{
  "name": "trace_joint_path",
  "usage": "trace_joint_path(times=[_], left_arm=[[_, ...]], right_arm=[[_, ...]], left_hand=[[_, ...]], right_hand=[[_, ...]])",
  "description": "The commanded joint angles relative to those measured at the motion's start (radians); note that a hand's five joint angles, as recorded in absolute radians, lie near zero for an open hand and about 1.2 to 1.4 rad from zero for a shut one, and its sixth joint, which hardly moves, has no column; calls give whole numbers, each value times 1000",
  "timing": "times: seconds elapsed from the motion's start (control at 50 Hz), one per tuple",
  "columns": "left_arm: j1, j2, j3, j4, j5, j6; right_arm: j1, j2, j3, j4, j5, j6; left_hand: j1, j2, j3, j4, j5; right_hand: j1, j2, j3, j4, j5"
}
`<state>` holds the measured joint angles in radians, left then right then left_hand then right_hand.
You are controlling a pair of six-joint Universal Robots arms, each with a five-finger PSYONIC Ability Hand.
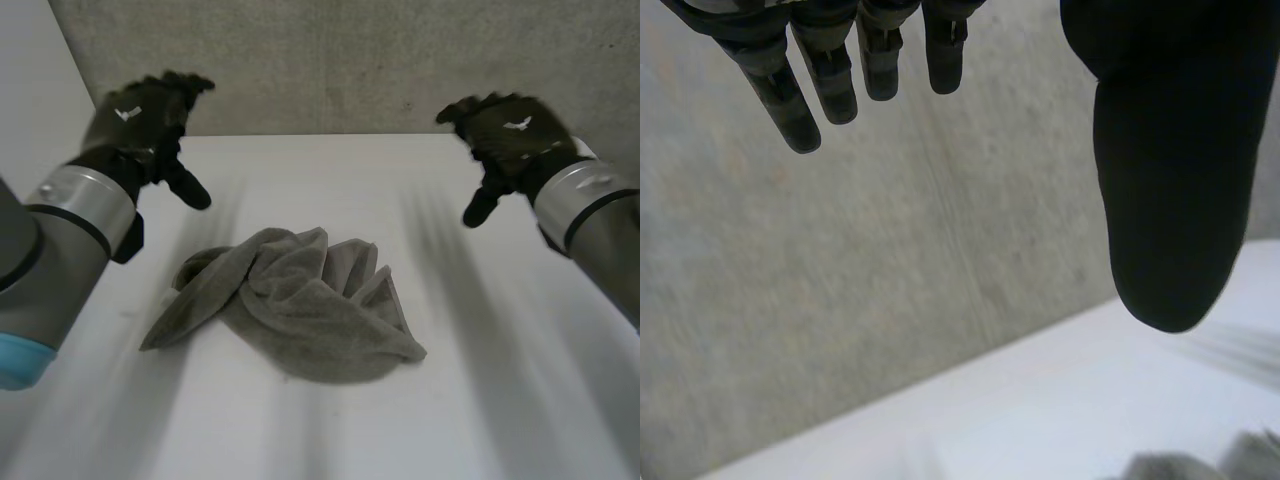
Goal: Fold the towel.
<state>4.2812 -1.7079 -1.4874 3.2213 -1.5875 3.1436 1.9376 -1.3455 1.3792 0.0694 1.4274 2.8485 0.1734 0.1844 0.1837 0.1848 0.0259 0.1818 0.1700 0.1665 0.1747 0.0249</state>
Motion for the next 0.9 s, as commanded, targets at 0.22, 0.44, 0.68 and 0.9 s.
trace_joint_path(times=[0.22,0.44,0.68,0.9], left_arm=[[12,-415,62,-72,6,154],[26,-516,116,3,3,200],[-1,-320,327,130,0,202],[8,-70,74,442,-28,-59]], right_arm=[[150,358,-86,78,-185,319],[218,491,-118,72,-113,253],[138,176,-201,-383,50,68],[126,49,-69,-376,-48,-12]], left_hand=[[40,29,30,29,13],[850,839,840,839,823],[1223,1212,1213,1211,1196],[1223,1212,1213,1211,1196]], right_hand=[[35,47,51,42,18],[708,719,723,715,690],[1214,1226,1230,1222,1197],[1214,1226,1230,1222,1197]])
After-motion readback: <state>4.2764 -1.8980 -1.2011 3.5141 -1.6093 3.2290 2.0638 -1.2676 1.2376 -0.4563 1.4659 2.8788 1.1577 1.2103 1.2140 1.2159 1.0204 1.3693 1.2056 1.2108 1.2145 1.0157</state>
